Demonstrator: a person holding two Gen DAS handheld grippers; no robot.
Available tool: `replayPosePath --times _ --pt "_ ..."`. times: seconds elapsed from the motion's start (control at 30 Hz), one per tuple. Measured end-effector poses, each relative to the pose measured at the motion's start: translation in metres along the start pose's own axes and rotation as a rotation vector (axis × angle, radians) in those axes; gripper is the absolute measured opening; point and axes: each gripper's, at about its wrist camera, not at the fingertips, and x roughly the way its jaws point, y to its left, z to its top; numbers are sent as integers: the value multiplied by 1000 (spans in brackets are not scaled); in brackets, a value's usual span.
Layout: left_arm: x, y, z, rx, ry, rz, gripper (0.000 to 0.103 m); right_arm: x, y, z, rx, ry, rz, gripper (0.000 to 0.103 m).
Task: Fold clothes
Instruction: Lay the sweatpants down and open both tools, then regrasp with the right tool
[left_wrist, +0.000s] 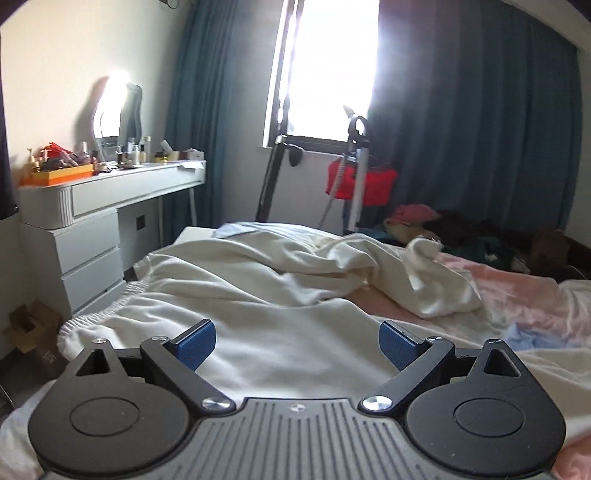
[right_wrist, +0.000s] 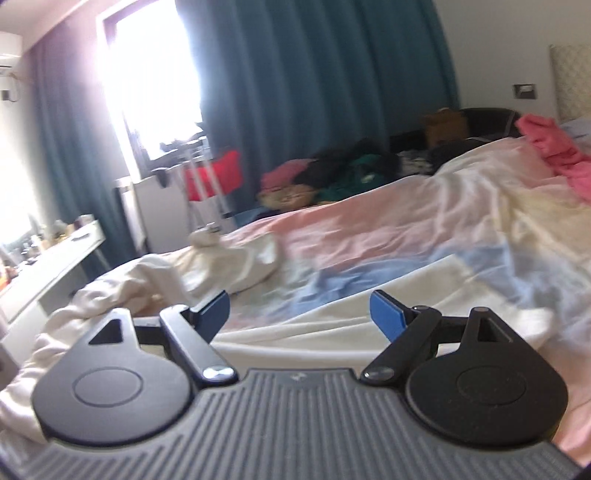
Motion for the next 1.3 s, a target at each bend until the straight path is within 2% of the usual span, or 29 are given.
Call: replayPosePath --times 0.17,0.33,0.53,0.93,1.1,1.2,1.3 --pt "1 -17 -16 47 -4 -44 96 0 36 -28 -97 10 46 85" --pt "3 -22 -24 59 7 -72 96 0 57 -41 -181 -39 62 85" --pt "9 -19 -26 45 33 -72 96 1 63 -44 -193 -38 86 85" --pt "12 -18 -29 54 55 -58 96 12 63 -51 -170 24 106 85" --pt "21 -16 -34 21 86 -33 97 60 53 -33 -87 142 178 81" --pt "27 -10 -36 -44 72 2 97 108 44 -15 -48 182 178 79" --pt "41 -3 -35 -97 49 -9 99 172 31 3 30 209 167 75"
